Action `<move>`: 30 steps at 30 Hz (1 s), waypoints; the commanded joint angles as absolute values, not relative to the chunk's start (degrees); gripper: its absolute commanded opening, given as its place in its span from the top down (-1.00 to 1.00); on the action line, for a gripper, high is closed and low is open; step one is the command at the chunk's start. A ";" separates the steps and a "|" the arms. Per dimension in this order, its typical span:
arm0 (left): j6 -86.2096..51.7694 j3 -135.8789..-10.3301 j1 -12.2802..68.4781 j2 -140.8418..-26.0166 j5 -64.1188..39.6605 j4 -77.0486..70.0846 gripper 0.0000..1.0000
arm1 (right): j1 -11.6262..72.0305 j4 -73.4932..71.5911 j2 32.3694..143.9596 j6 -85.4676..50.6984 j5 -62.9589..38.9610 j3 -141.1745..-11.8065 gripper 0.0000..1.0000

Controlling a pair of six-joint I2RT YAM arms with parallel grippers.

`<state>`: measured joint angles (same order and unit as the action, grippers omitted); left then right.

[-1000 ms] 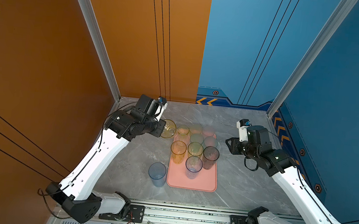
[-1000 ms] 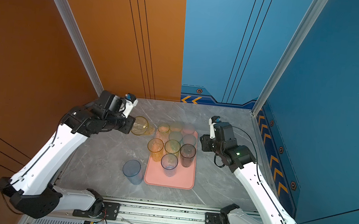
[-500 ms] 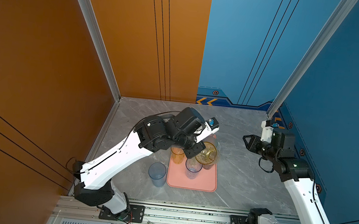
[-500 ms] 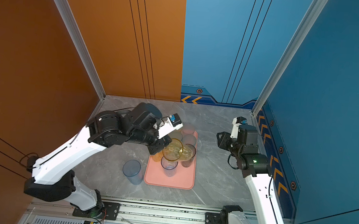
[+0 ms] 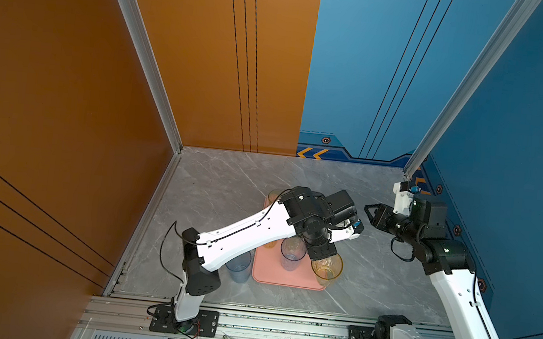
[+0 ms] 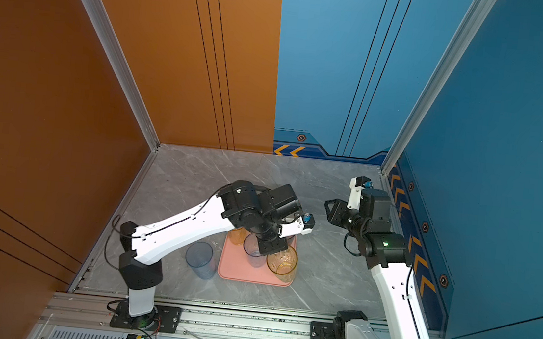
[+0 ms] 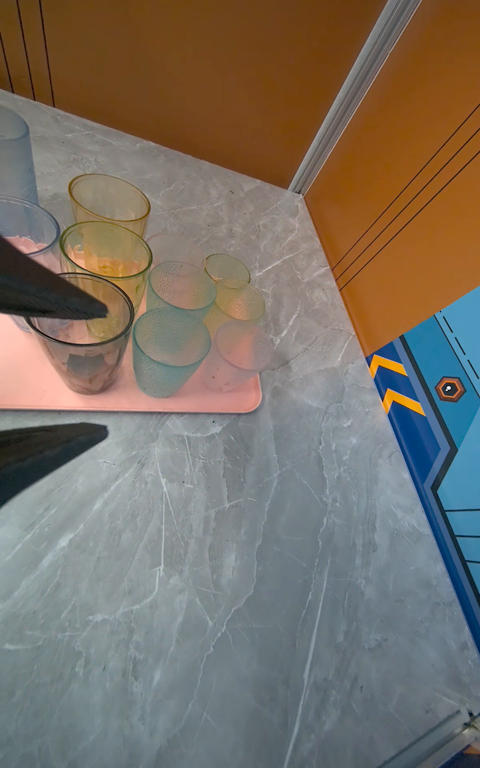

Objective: Place the glasses into the tray
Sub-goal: Place the glass on the tray.

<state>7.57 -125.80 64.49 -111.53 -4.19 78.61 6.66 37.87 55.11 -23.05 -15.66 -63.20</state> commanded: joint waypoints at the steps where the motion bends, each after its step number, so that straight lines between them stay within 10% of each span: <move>1: 8.94 -127.84 63.79 -112.37 -6.13 80.33 0.91 | 6.26 36.84 54.23 -23.82 -17.20 -64.11 0.20; 30: 10.72 -128.53 59.08 -122.74 -5.72 78.46 0.94 | 6.28 34.63 57.28 -22.63 -19.05 -62.03 0.20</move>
